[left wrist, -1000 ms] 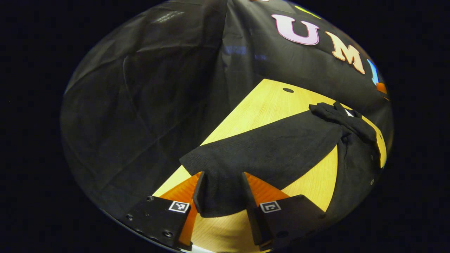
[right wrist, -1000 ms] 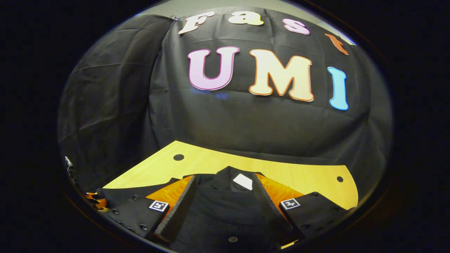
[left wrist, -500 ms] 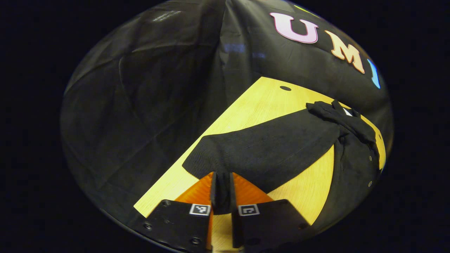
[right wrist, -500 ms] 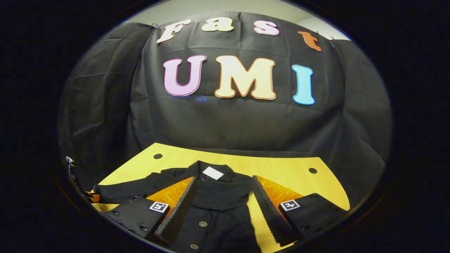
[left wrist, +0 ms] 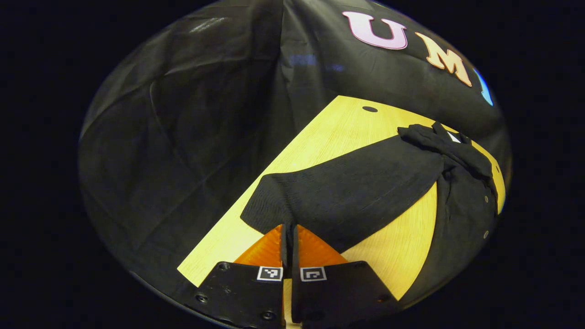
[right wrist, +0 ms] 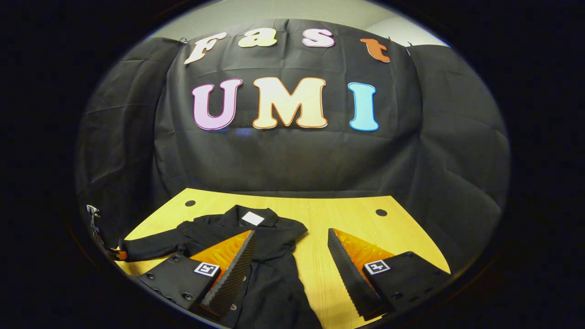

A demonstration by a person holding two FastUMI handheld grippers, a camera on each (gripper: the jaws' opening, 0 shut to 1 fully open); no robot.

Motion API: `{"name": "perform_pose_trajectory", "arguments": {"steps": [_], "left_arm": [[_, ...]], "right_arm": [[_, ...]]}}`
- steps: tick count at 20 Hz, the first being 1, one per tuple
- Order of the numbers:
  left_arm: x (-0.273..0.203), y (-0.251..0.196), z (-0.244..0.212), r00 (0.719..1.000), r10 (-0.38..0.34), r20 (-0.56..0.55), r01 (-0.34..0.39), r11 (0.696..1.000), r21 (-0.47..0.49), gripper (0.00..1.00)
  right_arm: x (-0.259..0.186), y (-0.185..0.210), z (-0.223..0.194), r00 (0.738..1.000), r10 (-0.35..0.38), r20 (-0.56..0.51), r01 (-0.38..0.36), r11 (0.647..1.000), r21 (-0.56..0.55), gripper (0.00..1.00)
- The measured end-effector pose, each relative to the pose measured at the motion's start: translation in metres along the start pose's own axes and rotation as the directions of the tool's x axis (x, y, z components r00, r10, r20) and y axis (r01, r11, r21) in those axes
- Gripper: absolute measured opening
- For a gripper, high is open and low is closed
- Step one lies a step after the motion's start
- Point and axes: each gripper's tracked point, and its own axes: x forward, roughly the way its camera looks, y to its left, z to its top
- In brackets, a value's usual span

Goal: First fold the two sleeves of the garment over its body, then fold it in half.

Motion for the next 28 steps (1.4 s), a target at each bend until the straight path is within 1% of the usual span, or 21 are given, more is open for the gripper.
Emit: {"name": "perform_pose_trajectory", "arguments": {"steps": [5,8,11,12,14,17,19,21,28], "left_arm": [[0.000,0.000,0.001,1.000,0.000,-0.011,0.000,1.000,0.022,0.00],[-0.004,0.001,0.003,1.000,0.002,-0.021,-0.001,0.999,0.045,0.00],[-0.014,-0.007,0.019,1.000,-0.024,0.015,0.023,0.998,0.059,0.00],[-0.024,-0.013,0.023,0.999,-0.039,0.024,0.038,0.997,0.069,0.00],[-0.035,-0.026,0.034,0.997,-0.062,0.040,0.057,0.993,0.103,0.00],[-0.044,-0.060,0.048,0.992,-0.122,0.042,0.116,0.986,0.120,0.00],[-0.050,-0.089,0.061,0.985,-0.160,0.057,0.152,0.980,0.130,0.00],[-0.053,-0.114,0.072,0.981,-0.183,0.067,0.169,0.971,0.169,0.00],[-0.075,-0.206,0.119,0.941,-0.311,0.132,0.266,0.922,0.282,0.00]], "right_arm": [[-0.006,-0.017,-0.007,1.000,-0.029,-0.009,0.029,0.999,0.018,0.99],[-0.006,-0.021,-0.007,0.999,-0.032,-0.008,0.032,0.999,0.032,0.98],[-0.004,-0.024,-0.006,1.000,-0.030,-0.004,0.030,0.999,0.037,0.99],[-0.003,-0.025,-0.007,1.000,-0.031,-0.005,0.031,0.999,0.038,0.98],[-0.001,-0.026,-0.008,1.000,-0.025,-0.009,0.025,0.999,0.045,0.99],[0.002,-0.027,-0.010,1.000,-0.017,-0.012,0.017,0.998,0.056,0.99],[0.004,-0.032,-0.015,0.999,-0.026,-0.020,0.027,0.998,0.050,0.98],[0.005,-0.037,-0.018,0.999,-0.024,-0.027,0.026,0.998,0.062,0.98],[0.008,-0.061,-0.027,0.998,-0.035,-0.044,0.039,0.996,0.085,0.99]]}}
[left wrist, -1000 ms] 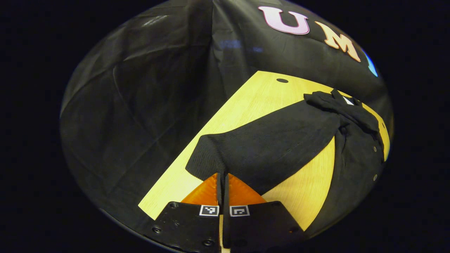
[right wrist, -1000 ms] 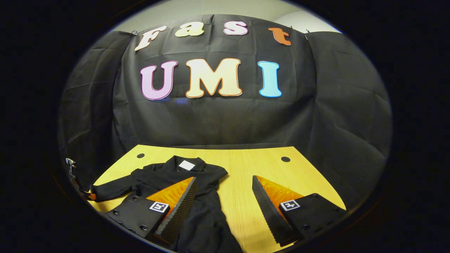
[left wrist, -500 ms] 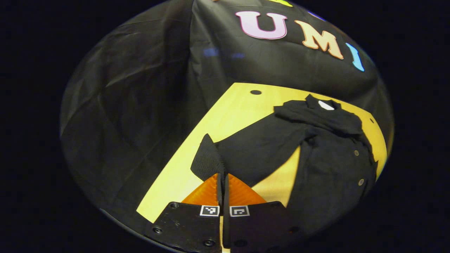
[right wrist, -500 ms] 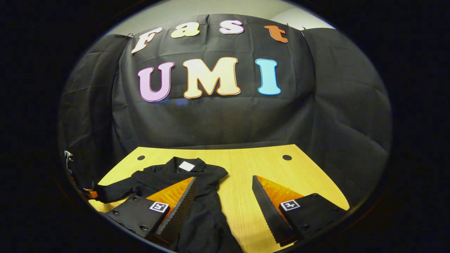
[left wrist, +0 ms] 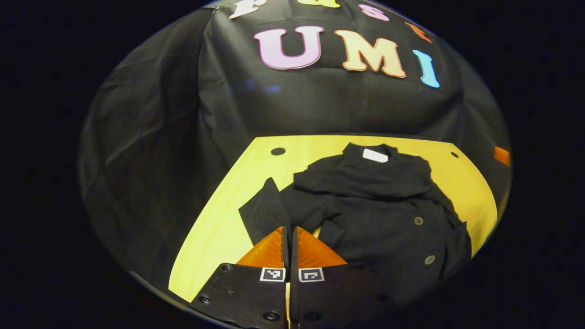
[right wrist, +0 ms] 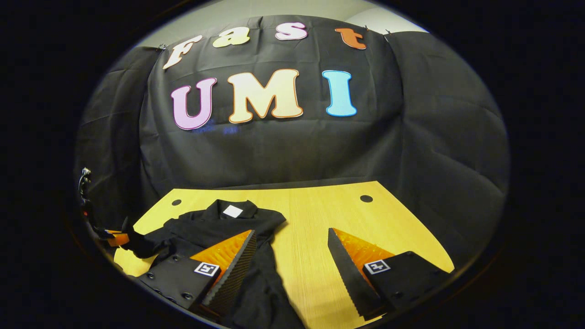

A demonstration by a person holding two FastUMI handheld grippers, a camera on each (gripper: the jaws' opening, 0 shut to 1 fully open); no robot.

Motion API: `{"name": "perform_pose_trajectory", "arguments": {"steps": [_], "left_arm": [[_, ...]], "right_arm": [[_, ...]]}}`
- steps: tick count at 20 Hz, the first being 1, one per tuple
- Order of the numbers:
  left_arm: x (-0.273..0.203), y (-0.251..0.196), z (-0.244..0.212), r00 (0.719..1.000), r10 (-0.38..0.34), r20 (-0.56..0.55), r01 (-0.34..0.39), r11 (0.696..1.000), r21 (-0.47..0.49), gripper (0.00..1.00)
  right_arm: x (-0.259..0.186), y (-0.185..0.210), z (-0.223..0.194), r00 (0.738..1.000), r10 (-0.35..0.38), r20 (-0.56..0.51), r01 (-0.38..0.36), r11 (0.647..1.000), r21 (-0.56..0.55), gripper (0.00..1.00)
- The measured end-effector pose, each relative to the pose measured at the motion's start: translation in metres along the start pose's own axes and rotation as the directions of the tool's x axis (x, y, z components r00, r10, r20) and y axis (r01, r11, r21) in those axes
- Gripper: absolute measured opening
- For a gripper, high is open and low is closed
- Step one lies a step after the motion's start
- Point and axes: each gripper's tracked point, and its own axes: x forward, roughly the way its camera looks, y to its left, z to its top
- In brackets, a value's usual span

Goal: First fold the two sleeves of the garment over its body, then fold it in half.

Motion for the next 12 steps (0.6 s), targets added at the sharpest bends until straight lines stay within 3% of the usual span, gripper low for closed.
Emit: {"name": "perform_pose_trajectory", "arguments": {"steps": [12], "left_arm": [[0.036,-0.145,0.088,0.974,-0.191,0.123,0.184,0.981,0.067,0.00]], "right_arm": [[0.005,-0.050,-0.006,0.999,-0.026,-0.026,0.027,0.999,0.019,0.99]]}}
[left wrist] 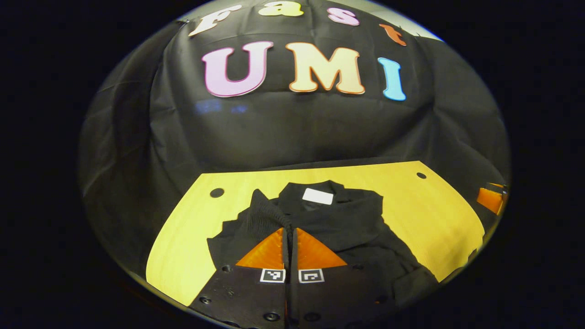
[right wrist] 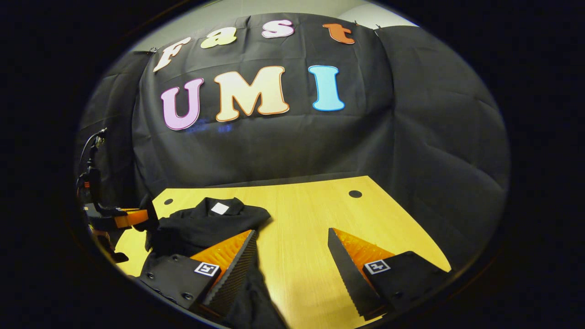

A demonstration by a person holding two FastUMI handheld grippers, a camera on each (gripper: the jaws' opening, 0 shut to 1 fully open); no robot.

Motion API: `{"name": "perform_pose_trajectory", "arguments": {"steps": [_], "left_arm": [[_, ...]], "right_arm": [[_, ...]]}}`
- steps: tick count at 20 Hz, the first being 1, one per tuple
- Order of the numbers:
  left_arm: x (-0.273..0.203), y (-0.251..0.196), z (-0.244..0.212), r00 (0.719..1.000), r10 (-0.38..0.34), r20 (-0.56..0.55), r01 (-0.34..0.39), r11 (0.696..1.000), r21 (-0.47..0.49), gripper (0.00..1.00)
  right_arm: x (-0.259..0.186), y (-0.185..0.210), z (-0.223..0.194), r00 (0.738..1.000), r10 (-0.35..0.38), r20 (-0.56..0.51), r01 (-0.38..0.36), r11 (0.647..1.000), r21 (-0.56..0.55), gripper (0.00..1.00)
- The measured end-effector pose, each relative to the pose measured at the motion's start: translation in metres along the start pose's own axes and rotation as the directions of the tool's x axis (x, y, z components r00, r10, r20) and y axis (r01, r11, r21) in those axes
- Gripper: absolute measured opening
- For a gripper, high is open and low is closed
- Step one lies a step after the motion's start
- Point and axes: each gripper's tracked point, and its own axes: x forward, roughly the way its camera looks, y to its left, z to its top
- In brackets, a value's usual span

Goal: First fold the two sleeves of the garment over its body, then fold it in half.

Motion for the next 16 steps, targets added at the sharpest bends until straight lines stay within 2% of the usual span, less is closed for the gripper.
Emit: {"name": "perform_pose_trajectory", "arguments": {"steps": [8,16], "left_arm": [[0.061,-0.095,0.031,0.992,-0.121,0.025,0.120,0.992,0.028,0.00],[0.106,-0.144,0.018,0.984,-0.177,-0.018,0.178,0.984,0.029,0.00]], "right_arm": [[0.013,-0.041,0.002,0.999,-0.027,-0.032,0.027,1.000,0.004,0.99],[0.028,-0.044,-0.001,0.998,0.004,-0.057,-0.004,1.000,0.015,0.99]]}}
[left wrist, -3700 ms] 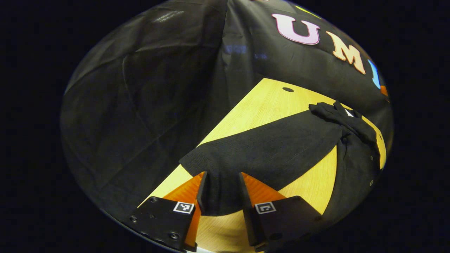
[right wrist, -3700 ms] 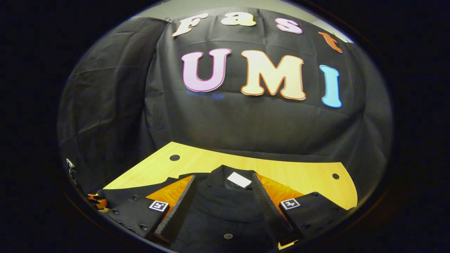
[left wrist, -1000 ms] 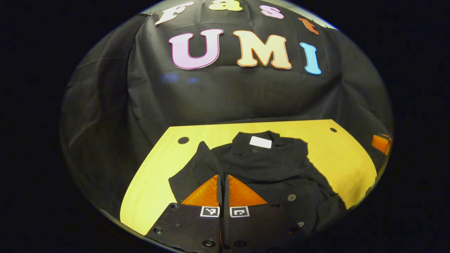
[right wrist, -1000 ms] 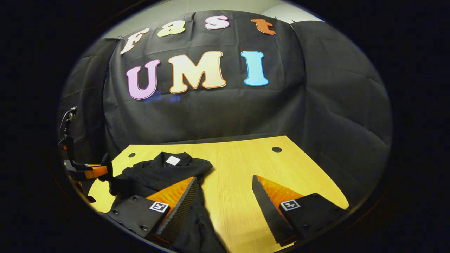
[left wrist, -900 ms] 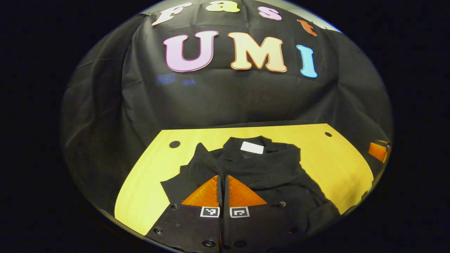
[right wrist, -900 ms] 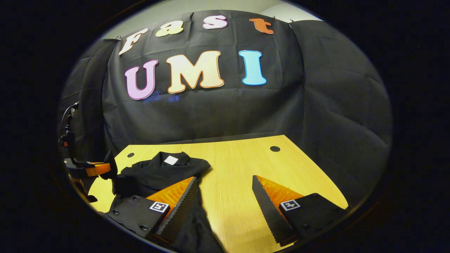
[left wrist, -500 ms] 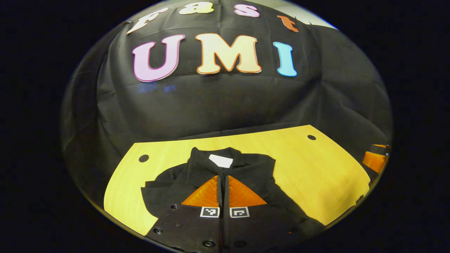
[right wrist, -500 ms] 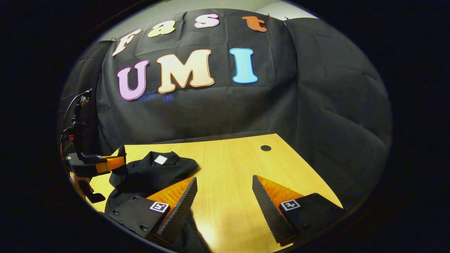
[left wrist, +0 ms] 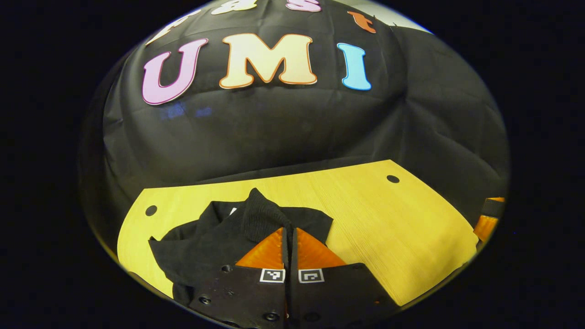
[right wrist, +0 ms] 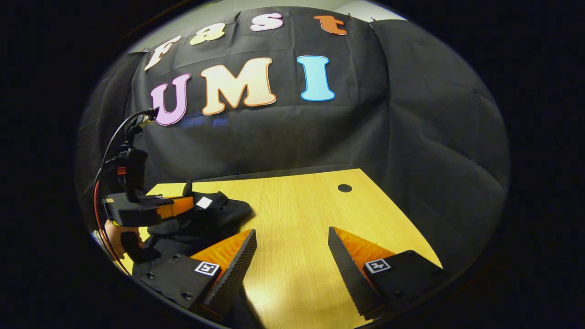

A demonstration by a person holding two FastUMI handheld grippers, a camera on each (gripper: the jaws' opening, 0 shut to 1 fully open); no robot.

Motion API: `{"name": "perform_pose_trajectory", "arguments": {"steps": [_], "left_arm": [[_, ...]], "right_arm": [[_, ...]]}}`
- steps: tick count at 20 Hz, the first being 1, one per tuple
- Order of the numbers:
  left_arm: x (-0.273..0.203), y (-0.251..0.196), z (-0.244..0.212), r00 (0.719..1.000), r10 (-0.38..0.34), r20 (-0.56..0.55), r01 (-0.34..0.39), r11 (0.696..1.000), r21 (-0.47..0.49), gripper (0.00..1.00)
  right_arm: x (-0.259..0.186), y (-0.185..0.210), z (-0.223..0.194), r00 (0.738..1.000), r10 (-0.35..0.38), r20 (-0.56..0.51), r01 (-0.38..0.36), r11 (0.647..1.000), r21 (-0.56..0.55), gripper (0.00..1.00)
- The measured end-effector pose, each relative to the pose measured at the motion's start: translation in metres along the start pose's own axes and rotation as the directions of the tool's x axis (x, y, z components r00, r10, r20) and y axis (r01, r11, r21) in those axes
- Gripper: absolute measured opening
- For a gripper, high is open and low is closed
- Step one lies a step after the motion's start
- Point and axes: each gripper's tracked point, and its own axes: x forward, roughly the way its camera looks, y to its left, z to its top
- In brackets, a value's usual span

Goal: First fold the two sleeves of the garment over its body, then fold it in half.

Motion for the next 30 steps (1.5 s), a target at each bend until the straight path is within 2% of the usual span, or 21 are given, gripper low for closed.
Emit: {"name": "perform_pose_trajectory", "arguments": {"steps": [7,11,16,18,22,27,30], "left_arm": [[0.026,-0.019,-0.029,0.999,-0.025,-0.036,0.025,1.000,-0.018,0.00],[0.038,-0.027,-0.050,0.995,-0.028,-0.095,0.027,1.000,-0.015,0.00],[0.039,-0.036,-0.051,0.994,-0.026,-0.104,0.028,0.999,0.017,0.02],[0.037,-0.044,-0.047,0.994,-0.052,-0.098,0.054,0.998,0.022,0.23],[0.026,-0.041,-0.049,0.995,-0.036,-0.090,0.038,0.999,0.027,0.97],[-0.008,-0.027,-0.039,0.998,-0.023,-0.054,0.022,1.000,-0.017,0.99],[-0.036,-0.005,-0.033,1.000,0.016,-0.017,-0.016,1.000,0.011,0.98]], "right_arm": [[0.002,0.007,-0.009,1.000,0.021,-0.020,-0.021,1.000,0.001,0.99],[0.009,0.002,-0.009,0.999,0.025,-0.031,-0.025,1.000,0.006,0.99],[0.013,0.003,-0.012,0.998,0.043,-0.042,-0.043,0.999,-0.005,0.98],[0.014,0.007,-0.014,0.997,0.057,-0.047,-0.058,0.998,-0.012,0.98],[0.012,0.016,-0.015,0.996,0.079,-0.045,-0.080,0.996,-0.024,0.98],[-0.001,0.029,-0.023,0.993,0.112,-0.041,-0.113,0.993,-0.043,0.98],[-0.012,0.041,-0.032,0.990,0.134,-0.040,-0.136,0.989,-0.057,0.98]]}}
